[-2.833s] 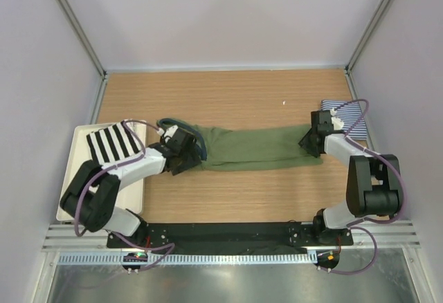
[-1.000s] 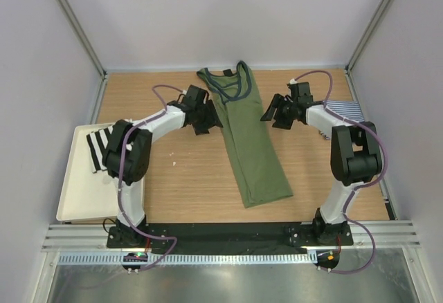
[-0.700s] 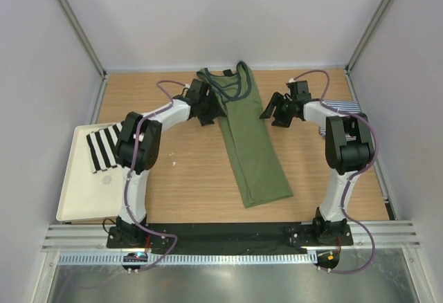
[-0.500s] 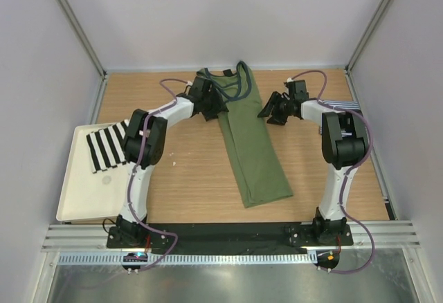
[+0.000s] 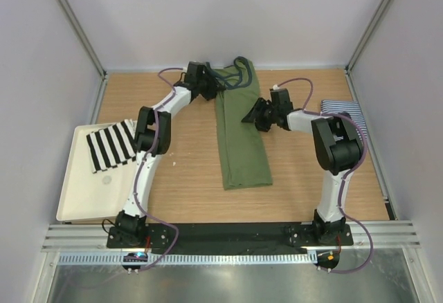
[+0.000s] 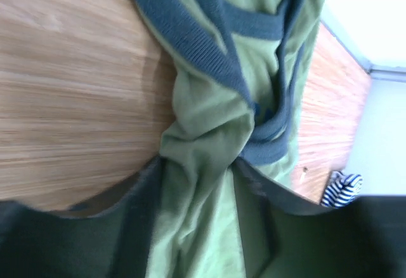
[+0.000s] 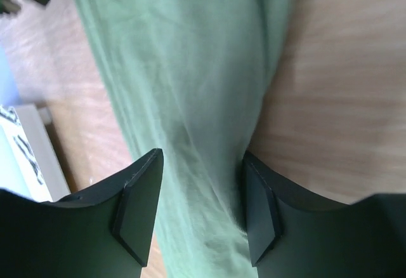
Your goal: Fold and stack the tank tops
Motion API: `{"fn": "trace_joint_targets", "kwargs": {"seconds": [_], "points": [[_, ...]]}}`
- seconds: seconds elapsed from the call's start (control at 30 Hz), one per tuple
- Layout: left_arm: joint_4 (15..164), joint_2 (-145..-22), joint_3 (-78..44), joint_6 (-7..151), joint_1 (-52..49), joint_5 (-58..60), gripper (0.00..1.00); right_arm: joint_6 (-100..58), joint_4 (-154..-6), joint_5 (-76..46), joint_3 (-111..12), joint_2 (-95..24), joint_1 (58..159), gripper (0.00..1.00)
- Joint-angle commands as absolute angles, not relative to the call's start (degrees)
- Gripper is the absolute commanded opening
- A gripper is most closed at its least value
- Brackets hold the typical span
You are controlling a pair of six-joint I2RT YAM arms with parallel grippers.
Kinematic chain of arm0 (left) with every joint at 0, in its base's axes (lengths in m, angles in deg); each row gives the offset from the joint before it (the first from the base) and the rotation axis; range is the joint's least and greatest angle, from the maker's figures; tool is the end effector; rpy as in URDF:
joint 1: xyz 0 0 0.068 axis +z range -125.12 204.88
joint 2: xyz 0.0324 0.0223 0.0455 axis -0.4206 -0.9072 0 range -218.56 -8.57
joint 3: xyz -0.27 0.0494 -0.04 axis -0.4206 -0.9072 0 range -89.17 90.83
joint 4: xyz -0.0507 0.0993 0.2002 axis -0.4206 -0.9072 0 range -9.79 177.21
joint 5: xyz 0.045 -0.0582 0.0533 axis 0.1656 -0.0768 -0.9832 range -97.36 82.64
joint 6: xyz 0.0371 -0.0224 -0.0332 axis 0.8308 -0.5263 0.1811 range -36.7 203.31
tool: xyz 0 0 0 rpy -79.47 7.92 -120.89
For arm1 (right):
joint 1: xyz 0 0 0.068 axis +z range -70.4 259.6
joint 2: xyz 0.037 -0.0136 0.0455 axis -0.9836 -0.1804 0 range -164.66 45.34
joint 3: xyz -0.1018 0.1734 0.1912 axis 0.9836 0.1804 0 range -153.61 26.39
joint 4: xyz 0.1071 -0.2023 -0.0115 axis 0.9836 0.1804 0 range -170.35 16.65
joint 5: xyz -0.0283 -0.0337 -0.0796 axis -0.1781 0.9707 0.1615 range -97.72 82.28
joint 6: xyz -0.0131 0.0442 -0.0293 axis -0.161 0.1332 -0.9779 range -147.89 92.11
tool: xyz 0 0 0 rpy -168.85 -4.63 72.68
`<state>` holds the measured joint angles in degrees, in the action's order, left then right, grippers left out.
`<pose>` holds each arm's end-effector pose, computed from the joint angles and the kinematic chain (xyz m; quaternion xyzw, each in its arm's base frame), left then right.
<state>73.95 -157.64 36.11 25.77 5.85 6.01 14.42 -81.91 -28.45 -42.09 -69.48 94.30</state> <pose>0.5214 -0.1888 0.1557 -0.2443 0.8565 -0.3560 0.2829 0.3820 0.1136 0.1706 0.1496 0.8983 0.3264 0.2531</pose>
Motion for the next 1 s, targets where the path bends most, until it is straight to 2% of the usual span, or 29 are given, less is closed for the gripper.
{"fn": "trace_joint_targets", "kwargs": {"seconds": [0.0,0.03,0.13,0.23,0.3,0.43,0.63,0.8,0.93,0.97], "points": [[70.6,-157.8,38.0,28.8,6.6,8.5,0.53,18.8,-84.7,-25.0,-38.5,-68.6,95.2,0.57],[70.5,-156.6,36.8,29.4,6.6,8.5,0.62,18.6,-84.1,-25.0,-38.8,-68.8,94.8,0.58],[70.8,-149.0,27.9,32.9,6.6,8.2,0.75,17.4,-82.5,-27.0,-39.1,-67.8,94.8,0.60],[72.6,-138.8,14.9,35.7,6.3,6.5,0.81,16.2,-81.6,-26.5,-35.8,-63.9,95.0,0.66],[74.3,-133.5,4.8,37.0,6.0,6.0,0.82,14.3,-78.1,-25.0,-33.7,-60.3,95.0,0.72],[75.3,-118.7,-13.0,38.1,2.7,4.2,0.81,10.5,-72.2,-21.2,-28.2,-52.2,95.1,0.74],[76.0,-105.2,-30.1,36.3,-8.4,-2.8,0.77,8.6,-69.8,-23.6,-13.7,-38.4,96.8,0.65],[80.1,-97.7,-44.0,31.6,-13.1,-3.6,0.75,8.8,-66.8,-25.1,-5.3,-30.5,99.0,0.58],[80.9,-93.6,-49.0,29.4,-16.0,-4.5,0.73,9.4,-64.7,-26.1,-2.2,-27.5,101.6,0.58],[81.1,-93.3,-49.4,28.7,-16.9,-4.6,0.73,9.6,-64.5,-26.3,-1.1,-26.8,102.0,0.54]]}}
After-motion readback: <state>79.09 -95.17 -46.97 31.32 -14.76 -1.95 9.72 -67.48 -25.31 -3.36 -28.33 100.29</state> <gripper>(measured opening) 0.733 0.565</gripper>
